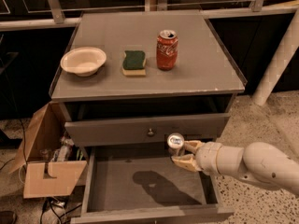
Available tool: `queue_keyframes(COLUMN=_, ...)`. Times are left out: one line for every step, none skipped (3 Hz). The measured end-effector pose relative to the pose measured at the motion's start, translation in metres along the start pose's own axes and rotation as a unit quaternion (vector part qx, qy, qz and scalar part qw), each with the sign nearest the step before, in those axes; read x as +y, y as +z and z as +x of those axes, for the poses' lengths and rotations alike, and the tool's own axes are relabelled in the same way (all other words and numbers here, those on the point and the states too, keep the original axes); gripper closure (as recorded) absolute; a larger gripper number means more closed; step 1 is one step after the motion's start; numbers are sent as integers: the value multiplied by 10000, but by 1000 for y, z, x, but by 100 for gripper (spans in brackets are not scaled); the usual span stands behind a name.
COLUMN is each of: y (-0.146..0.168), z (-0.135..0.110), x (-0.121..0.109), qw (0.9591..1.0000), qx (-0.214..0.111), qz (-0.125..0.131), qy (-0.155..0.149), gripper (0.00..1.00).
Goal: Pick redbull can from middle drawer and place on counter
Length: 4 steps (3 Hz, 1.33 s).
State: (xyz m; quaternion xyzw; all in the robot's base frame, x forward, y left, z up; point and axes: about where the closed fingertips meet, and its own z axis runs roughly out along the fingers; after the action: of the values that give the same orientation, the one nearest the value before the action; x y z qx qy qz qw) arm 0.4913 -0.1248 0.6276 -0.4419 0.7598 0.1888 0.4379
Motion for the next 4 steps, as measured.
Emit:
queue_keyframes(y=-44, z=-33, x=-20, qw=9990, qx=57, qz=387, qy=-232, gripper=100)
queue_keyframes(y=-44, z=-33, x=-20, qw=9990, qx=58, qz=384, qy=-231, gripper=100)
queue_keyframes(y=-54, z=-48, x=-32, qw=9987, qx=120, qz=463, qy=-168, gripper=100)
queue_keyframes(y=-112, z=-100, x=-69, qw=9942, qx=128, qz=1002, qy=-360, gripper=100)
